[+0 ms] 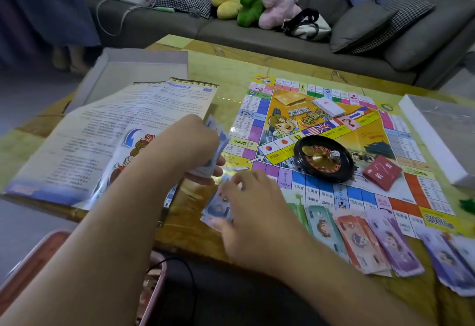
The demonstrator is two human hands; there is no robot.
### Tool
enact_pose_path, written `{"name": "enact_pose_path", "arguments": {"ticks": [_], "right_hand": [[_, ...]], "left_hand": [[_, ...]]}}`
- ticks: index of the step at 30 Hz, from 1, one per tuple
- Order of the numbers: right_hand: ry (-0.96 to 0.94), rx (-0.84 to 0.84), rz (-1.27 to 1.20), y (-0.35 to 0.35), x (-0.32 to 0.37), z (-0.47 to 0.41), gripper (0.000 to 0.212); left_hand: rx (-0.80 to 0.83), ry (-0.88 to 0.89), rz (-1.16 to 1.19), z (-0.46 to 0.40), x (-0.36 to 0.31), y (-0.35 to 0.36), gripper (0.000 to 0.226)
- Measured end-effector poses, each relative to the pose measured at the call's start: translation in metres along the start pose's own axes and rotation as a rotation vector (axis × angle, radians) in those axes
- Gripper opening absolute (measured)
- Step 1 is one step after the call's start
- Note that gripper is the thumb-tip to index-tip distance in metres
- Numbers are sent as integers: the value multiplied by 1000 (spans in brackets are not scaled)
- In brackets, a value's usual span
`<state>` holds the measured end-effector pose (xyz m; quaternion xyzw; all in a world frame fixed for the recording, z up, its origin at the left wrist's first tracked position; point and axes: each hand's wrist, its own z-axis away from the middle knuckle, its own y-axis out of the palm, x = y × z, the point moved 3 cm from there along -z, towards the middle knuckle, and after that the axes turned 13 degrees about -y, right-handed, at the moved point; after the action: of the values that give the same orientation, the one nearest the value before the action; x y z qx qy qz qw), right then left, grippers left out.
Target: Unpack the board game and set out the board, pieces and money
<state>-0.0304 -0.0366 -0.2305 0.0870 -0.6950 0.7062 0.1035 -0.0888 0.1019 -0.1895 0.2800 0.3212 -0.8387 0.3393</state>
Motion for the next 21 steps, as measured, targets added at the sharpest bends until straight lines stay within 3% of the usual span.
{"name": "enact_pose_path", "arguments": {"ticks": [5,8,11,16,21], "right_hand": [[-114,25,145,33,32,28,71],[-265,-219,209,52,34,41,31],[-367,-447,175,54,25,53,22],[-249,-758,207,-3,-9,69,14],[-137,-853,382,-54,-53,83,21]], "left_hand": [[13,49,-64,0,-1,2,20],[63,-21,-21,0,0,4,26],[158,-99,64,0,3,7,30],[345,-46,261,11,-1,13,22],[602,-81,281,28,3,48,42]]}}
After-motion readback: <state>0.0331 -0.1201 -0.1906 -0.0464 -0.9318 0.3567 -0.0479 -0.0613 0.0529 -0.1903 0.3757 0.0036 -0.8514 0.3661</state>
